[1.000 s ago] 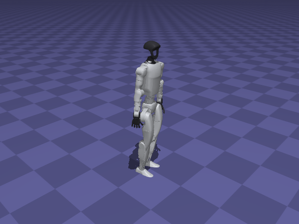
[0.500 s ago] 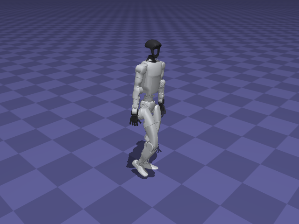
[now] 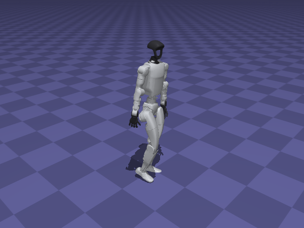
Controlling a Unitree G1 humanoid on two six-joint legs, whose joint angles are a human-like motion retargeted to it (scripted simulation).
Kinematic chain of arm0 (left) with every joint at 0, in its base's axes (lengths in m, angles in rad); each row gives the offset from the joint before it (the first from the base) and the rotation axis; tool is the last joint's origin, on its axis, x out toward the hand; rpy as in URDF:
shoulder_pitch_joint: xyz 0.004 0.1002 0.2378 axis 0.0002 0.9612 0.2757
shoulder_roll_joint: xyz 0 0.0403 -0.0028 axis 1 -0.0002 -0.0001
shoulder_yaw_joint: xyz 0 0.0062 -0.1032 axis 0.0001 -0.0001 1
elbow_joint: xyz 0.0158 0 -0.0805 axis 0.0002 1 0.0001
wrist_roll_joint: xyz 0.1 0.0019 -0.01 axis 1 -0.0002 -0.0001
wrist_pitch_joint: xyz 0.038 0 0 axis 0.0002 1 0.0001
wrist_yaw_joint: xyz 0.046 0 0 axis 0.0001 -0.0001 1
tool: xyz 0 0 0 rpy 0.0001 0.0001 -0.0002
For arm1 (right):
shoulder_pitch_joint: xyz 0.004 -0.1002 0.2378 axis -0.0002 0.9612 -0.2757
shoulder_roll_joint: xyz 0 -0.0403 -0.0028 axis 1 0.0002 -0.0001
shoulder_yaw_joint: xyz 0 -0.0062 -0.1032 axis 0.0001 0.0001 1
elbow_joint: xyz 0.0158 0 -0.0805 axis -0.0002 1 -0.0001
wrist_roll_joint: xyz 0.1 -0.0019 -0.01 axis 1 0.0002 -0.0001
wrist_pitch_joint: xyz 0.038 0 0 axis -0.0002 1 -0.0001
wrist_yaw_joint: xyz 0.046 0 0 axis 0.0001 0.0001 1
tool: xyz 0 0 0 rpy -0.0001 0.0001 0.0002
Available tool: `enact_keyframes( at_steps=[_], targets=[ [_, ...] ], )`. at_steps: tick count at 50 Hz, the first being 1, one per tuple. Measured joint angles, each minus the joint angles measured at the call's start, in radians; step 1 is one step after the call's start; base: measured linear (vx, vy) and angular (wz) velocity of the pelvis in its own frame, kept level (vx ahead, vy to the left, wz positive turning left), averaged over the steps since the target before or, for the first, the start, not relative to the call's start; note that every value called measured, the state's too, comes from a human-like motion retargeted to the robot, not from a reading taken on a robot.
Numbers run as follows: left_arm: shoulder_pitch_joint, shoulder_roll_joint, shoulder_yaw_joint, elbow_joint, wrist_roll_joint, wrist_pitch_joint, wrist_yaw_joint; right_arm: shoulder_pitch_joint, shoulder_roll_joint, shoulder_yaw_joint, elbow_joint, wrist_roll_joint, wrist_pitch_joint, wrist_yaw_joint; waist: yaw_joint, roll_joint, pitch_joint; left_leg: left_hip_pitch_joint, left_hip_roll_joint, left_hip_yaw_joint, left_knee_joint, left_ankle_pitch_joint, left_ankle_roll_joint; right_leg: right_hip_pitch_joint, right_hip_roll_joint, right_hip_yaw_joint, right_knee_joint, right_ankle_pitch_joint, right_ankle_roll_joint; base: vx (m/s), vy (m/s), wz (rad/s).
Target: In place motions
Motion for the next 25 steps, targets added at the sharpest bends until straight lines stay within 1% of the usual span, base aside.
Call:
enact_keyframes(
  at_steps=[3, 4, 5, 7, 8, 10, 14, 17, 20, 23, 25],
  targets=[
    [0.009, 0.001, -0.005, 0.009, 0.009, 0.001, -0.001, 0.001, 0.001, 0.002, -0.005, 0.001, -0.001, 0.0, -0.002, -0.046, -0.009, 0.015, -0.061, -0.001, 0.002, -0.008, 0.0, 0.158, -0.032, -0.007, -0.281, 0.043, -0.005, 0.09, 0.06, 0.23],
    [0.011, 0.004, -0.004, 0.013, 0.013, 0.002, -0.002, -0.002, 0.002, 0.004, -0.006, 0.001, -0.001, 0.002, 0.007, -0.061, -0.011, 0.023, -0.077, 0.008, 0.001, -0.011, -0.002, 0.2, -0.041, -0.014, -0.348, 0.015, -0.017, 0.1, 0.08, -0.16],
    [0.013, 0.006, -0.001, 0.016, 0.017, 0.003, -0.002, -0.004, 0.005, 0.006, -0.007, 0.001, -0.001, 0.004, 0.02, -0.073, -0.014, 0.031, -0.089, 0.019, -0.001, -0.014, -0.004, 0.238, -0.047, -0.02, -0.403, -0.038, -0.037, 0.11, 0.09, -0.57],
    [0.018, 0.01, 0.005, 0.024, 0.021, 0.006, -0.002, -0.009, 0.01, 0.008, -0.007, -0.002, -0.001, 0.007, 0.064, -0.093, -0.028, 0.043, -0.104, 0.059, -0.007, -0.02, -0.012, 0.278, -0.079, -0.09, -0.48, -0.051, -0.052, 0.11, 0.11, -0.73],
    [0.021, 0.009, 0.006, 0.028, 0.02, 0.007, -0.002, -0.01, 0.011, 0.008, -0.008, -0.004, 0.0, 0.008, 0.075, -0.099, -0.035, 0.046, -0.112, 0.066, -0.011, -0.02, -0.014, 0.283, -0.078, -0.079, -0.509, -0.031, -0.055, 0.03, 0.11, -0.52],
    [0.008, 0.003, 0.015, 0.039, 0.008, 0.011, 0.003, -0.031, 0.016, -0.001, -0.014, -0.011, 0.005, 0.015, 0.102, -0.099, -0.038, 0.039, -0.11, 0.086, -0.013, -0.021, -0.018, 0.275, -0.08, -0.045, -0.534, -0.008, -0.041, -0.1, 0.1, -0.39],
    [0.023, -0.013, 0.03, 0.018, -0.034, -0.001, -0.001, -0.049, 0.024, 0.02, -0.063, -0.007, -0.01, 0.016, 0.072, -0.08, -0.025, 0.036, -0.089, 0.081, -0.002, -0.025, -0.028, 0.274, -0.06, -0.049, -0.546, 0.001, -0.057, -0.04, 0.06, 0.01],
    [0.028, -0.006, 0.021, 0.009, -0.018, 0.009, -0.016, -0.049, 0.03, 0.03, -0.097, -0.009, -0.018, 0.021, 0.047, -0.07, -0.021, 0.033, -0.08, 0.067, 0.016, -0.032, -0.034, 0.276, -0.054, -0.054, -0.546, -0.001, -0.065, -0.01, 0.06, 0.21],
    [0.025, 0.004, 0.013, 0.007, -0.001, 0.015, 0.004, -0.045, 0.034, 0.03, -0.1, 0.005, -0.023, 0.025, 0.054, -0.077, -0.022, 0.025, -0.075, 0.065, 0.058, -0.046, -0.04, 0.286, -0.052, -0.05, -0.549, -0.002, -0.078, 0.03, 0.04, 0.05],
    [0.033, 0.004, 0.012, -0.012, -0.007, 0.012, -0.01, -0.037, 0.031, 0.035, -0.093, -0.004, -0.024, 0.03, 0.067, -0.088, -0.029, -0.013, -0.072, 0.076, 0.146, -0.054, -0.04, 0.29, -0.058, -0.032, -0.554, -0.005, -0.089, 0.07, 0.07, -0.01],
    [0.036, 0.002, 0.014, -0.024, -0.012, 0.011, -0.016, -0.034, 0.027, 0.04, -0.085, -0.012, -0.021, 0.025, 0.069, -0.1, -0.028, -0.06, -0.071, 0.085, 0.243, -0.027, -0.028, 0.293, -0.069, -0.016, -0.557, -0.004, -0.096, 0.01, 0.08, 0.17]
  ],
)
